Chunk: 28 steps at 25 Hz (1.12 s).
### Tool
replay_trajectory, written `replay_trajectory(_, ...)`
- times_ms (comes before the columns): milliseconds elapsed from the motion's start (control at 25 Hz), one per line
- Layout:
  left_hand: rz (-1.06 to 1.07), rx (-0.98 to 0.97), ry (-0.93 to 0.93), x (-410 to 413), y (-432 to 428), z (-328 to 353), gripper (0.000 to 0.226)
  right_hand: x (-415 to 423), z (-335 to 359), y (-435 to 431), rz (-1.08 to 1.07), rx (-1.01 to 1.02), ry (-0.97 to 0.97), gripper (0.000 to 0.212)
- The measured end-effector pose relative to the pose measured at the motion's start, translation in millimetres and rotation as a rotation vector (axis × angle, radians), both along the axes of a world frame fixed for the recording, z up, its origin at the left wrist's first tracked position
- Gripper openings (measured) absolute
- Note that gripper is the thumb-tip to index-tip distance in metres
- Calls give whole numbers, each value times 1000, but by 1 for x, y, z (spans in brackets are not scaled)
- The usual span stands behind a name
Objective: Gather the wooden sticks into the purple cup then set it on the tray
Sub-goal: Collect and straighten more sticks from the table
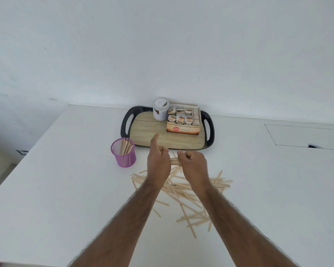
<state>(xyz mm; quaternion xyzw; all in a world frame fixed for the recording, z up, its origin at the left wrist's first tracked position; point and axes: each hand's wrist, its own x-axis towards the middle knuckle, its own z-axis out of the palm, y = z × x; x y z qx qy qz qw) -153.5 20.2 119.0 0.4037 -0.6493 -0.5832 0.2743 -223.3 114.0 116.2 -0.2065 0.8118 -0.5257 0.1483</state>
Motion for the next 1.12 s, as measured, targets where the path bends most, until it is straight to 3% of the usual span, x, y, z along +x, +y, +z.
replay_trajectory(200, -76, 293, 128, 6, -3, 2, 31, -8, 7, 4, -6, -14, 52, 50)
replay_trajectory(400, -68, 397, 206, 11, -7, 5, 45, -5, 6, 9, -21, 0, 114, 49)
replay_trajectory(600, -187, 392, 167, 6, 9, 4, 54, 7, 0, 7, -106, -14, 137, 49)
replay_trajectory(800, -284, 264, -151, 7, 9, 4, 56, 6, -2, 9, -113, -29, 164, 46)
replay_trajectory(920, -334, 210, -247, 5, 3, 2, 58, 5, -4, 11, -103, -34, 173, 46)
replay_trajectory(1120, -282, 0, -260, 7, -3, -3, 57, -9, -5, 16, -84, -60, -76, 50)
